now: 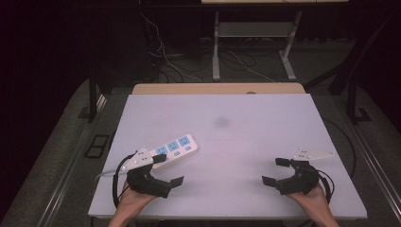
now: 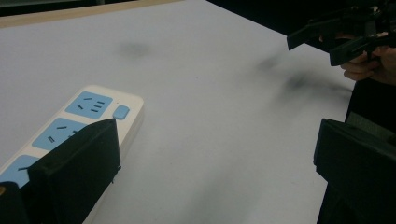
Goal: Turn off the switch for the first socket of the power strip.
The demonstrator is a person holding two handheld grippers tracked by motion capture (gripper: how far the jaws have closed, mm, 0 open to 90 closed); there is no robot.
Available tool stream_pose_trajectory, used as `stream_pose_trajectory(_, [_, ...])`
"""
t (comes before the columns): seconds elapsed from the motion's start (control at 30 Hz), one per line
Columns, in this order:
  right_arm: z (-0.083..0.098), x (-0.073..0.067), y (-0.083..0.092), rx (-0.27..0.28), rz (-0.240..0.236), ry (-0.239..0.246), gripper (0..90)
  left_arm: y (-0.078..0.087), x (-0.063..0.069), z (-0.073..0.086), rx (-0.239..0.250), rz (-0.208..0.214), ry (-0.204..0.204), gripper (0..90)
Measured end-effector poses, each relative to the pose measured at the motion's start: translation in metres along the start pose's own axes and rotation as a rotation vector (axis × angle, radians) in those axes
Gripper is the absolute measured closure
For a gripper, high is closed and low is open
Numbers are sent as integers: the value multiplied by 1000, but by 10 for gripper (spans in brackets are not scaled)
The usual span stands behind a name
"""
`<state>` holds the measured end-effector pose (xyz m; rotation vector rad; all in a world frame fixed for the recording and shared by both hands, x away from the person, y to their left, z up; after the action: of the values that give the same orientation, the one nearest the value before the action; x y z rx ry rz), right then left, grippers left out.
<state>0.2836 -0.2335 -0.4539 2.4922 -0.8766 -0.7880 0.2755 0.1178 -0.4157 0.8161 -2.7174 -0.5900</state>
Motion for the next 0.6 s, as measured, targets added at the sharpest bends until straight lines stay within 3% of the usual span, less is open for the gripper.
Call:
stream_pose_trajectory(0.33, [1, 0, 0, -3, 2, -2, 7, 5, -11, -1, -49, -1, 16, 0])
stream_pose_trajectory(0.6, [1, 0, 0, -2, 3, 1, 7, 11, -19, -6, -60, -7, 18, 0])
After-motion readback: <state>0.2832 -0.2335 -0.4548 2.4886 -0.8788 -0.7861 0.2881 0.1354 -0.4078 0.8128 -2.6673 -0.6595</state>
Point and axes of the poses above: each handheld gripper's, and its own axes: y roughly backward along the jaws, z roughly out of its underside, x roughly to its right, the point moved 7 cm from there along -y, roughly forward along the jaws, and after that the axes turned 5 degrees about -y, right-handed, at the moved point
